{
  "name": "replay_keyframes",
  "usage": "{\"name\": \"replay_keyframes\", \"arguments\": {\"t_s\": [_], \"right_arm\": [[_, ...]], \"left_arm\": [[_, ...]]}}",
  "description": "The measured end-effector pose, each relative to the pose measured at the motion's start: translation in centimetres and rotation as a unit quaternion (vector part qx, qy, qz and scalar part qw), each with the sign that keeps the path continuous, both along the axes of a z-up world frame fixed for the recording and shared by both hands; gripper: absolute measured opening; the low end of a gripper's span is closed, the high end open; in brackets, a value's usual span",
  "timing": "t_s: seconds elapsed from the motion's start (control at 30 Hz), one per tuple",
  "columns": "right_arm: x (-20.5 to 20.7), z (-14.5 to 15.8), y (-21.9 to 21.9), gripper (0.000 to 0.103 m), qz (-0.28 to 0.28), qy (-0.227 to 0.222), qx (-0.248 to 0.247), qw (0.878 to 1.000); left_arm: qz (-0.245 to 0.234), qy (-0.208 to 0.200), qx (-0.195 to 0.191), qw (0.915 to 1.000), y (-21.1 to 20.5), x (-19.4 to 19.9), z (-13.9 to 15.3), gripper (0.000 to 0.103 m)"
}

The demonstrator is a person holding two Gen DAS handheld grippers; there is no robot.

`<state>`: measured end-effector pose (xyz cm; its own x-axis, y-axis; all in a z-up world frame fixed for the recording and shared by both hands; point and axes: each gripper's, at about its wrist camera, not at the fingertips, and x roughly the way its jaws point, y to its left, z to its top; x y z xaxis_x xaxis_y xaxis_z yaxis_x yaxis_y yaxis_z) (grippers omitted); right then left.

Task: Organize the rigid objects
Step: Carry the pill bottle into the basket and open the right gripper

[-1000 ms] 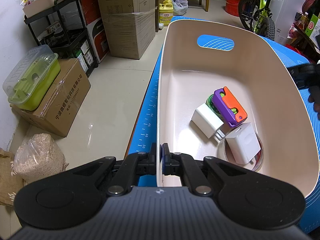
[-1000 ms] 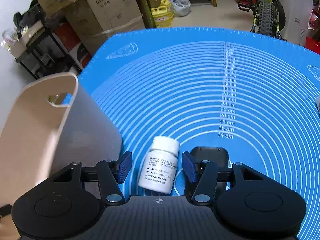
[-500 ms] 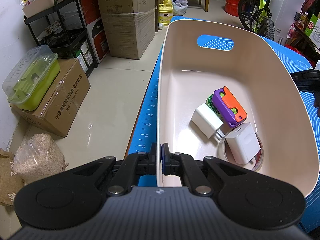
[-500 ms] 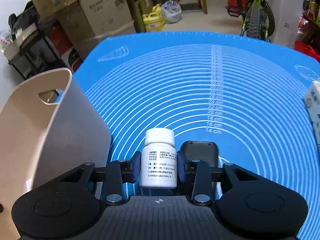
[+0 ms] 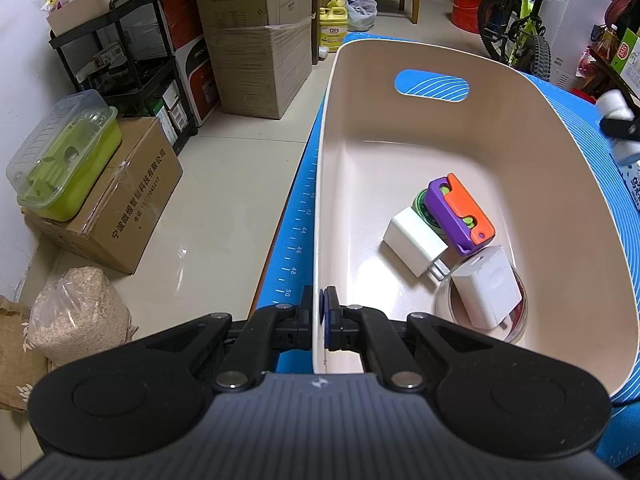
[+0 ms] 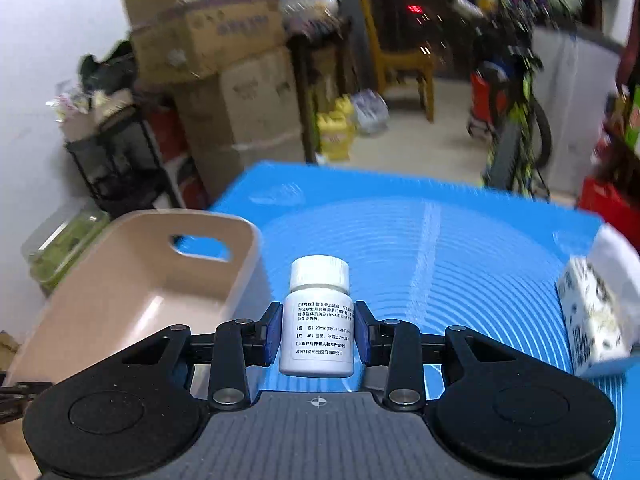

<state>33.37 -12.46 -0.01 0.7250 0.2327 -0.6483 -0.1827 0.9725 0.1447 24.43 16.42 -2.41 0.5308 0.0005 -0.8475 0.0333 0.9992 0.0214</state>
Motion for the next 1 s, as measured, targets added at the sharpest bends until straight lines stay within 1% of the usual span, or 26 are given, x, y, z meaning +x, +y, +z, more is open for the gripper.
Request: {"name": "replay_keyframes", "arguments": {"t_s": [0.2,0.3,0.5,0.6,0.7,0.8,0.9,1.0], "right_arm": [[-2.6,3.2,3.5,0.044,0.047,-0.051,0.000,0.998],[-2.7,3.6,6.0,0.044,0.065,-0.056,0.000,0.996],[-2.3,1.9,10.3,0.044,0.082,-0.034,-0.003,0.996],[-1.4,0.6,12.7,0.044,0.087,-0.014,-0.015,0.996],[-0.2,-1.0,14.8,0.044,0.086,0.017,-0.027,0.996],[0.8,-2.4,16.1,0.044,0.088,0.040,-0.037,0.995],[1.9,-3.3,17.5,0.044,0.093,0.047,-0.055,0.993],[3.0,-4.2,18.6,0.044,0.098,0.059,-0.064,0.991]], "left_arm": [[-0.001,0.000,0.000,1.0000,0.0,0.0,0.0,0.006],[0.000,0.000,0.000,1.0000,0.0,0.0,0.0,0.006],[-0.001,0.000,0.000,1.0000,0.0,0.0,0.0,0.005],[-0.001,0.000,0.000,1.0000,0.0,0.0,0.0,0.005],[-0.001,0.000,0.000,1.0000,0.0,0.0,0.0,0.005],[-0.001,0.000,-0.002,1.0000,0.3,0.0,0.2,0.005],[-0.002,-0.001,-0.001,1.0000,0.3,0.0,0.3,0.005],[-0.002,0.000,-0.002,1.0000,0.4,0.0,0.3,0.005]]}}
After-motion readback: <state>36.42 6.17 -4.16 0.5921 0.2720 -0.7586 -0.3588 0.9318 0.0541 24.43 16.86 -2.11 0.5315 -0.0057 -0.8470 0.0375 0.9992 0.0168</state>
